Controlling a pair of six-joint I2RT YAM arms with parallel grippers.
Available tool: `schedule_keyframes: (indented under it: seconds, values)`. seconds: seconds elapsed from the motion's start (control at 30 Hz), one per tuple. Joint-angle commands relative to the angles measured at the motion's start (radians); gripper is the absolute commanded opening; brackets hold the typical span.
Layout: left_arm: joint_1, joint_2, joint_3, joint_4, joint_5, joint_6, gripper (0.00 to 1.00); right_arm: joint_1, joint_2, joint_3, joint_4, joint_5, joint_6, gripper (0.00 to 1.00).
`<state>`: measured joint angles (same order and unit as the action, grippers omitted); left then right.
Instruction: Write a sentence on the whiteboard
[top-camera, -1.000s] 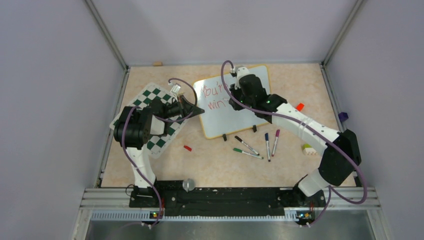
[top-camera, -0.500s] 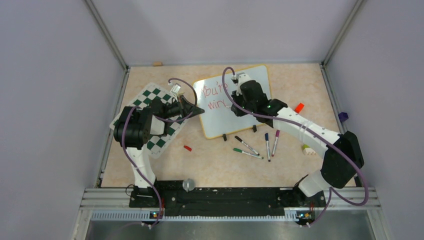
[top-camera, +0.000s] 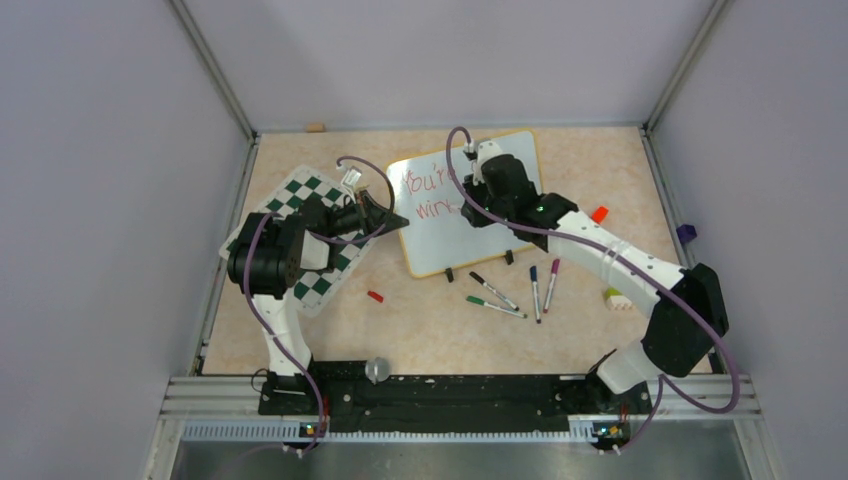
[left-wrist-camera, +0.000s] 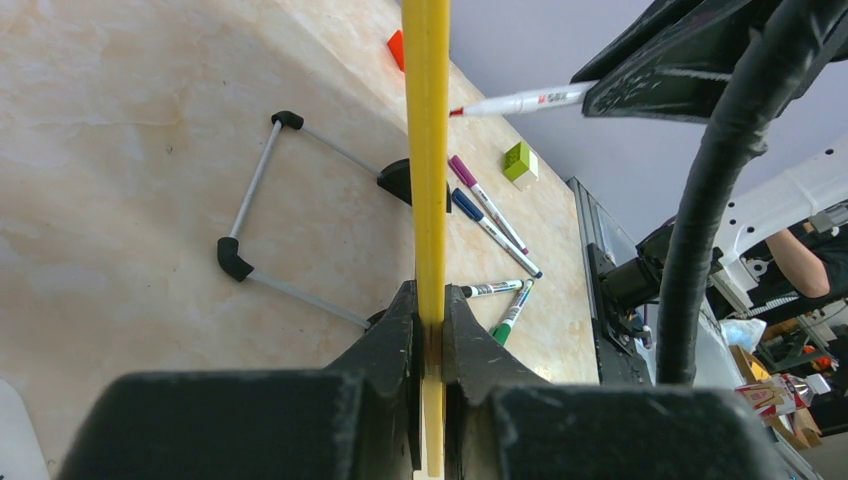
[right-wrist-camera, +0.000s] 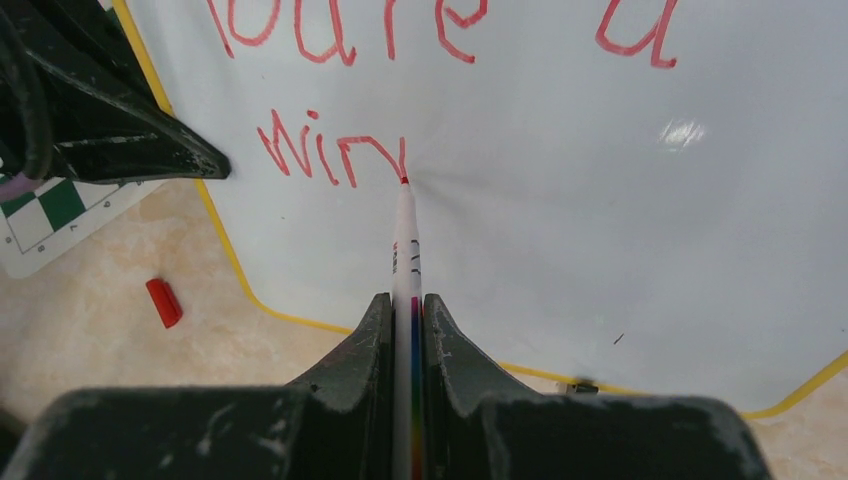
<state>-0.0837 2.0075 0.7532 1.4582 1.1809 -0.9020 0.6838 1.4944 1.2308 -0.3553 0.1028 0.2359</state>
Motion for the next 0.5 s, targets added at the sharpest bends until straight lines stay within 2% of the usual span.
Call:
schedule_keyframes:
  seconds: [0.0, 0.47]
  values:
    - [0.01, -0.036, 0.012, 0.077, -0.007, 0.047, 0.0, -0.009, -0.024, 0.095, 0.02, -0.007, -0.013, 0.0]
    - [0.01, -0.035, 0.011, 0.083, -0.004, 0.045, 0.0, -0.01, 0.022, 0.119, 0.022, 0.007, -0.04, 0.0]
